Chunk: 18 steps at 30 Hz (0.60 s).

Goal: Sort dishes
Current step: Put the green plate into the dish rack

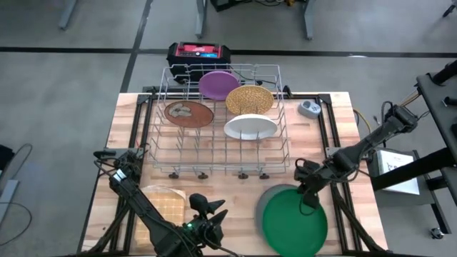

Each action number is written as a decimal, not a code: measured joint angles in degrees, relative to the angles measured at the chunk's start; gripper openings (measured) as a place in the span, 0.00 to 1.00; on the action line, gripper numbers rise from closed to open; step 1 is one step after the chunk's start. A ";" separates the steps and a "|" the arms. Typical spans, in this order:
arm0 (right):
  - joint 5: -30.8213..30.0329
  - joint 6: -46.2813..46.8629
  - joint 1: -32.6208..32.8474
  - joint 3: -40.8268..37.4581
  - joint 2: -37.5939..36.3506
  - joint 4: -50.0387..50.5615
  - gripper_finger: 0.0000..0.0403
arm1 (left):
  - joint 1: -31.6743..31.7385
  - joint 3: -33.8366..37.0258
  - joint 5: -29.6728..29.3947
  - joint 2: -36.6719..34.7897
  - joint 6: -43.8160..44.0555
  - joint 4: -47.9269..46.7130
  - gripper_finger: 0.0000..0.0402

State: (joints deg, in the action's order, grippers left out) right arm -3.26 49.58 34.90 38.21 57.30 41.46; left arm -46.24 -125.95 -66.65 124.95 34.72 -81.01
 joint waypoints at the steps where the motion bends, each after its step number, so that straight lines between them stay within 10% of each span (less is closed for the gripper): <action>1: -1.01 -0.66 0.31 1.23 -0.39 0.81 0.00 | -0.31 0.00 0.00 -0.02 0.00 -0.07 0.42; 12: -21.06 -18.36 1.39 18.67 -1.60 7.61 0.00 | -4.73 0.04 -2.96 -3.04 1.15 -1.06 0.42; 18: -40.19 -36.93 1.30 28.90 0.44 5.88 0.00 | -7.03 0.04 -14.01 -5.72 1.42 -1.64 0.42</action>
State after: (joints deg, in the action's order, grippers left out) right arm -43.46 12.65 36.21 67.12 57.74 47.34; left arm -53.27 -125.91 -80.66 119.22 36.14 -82.65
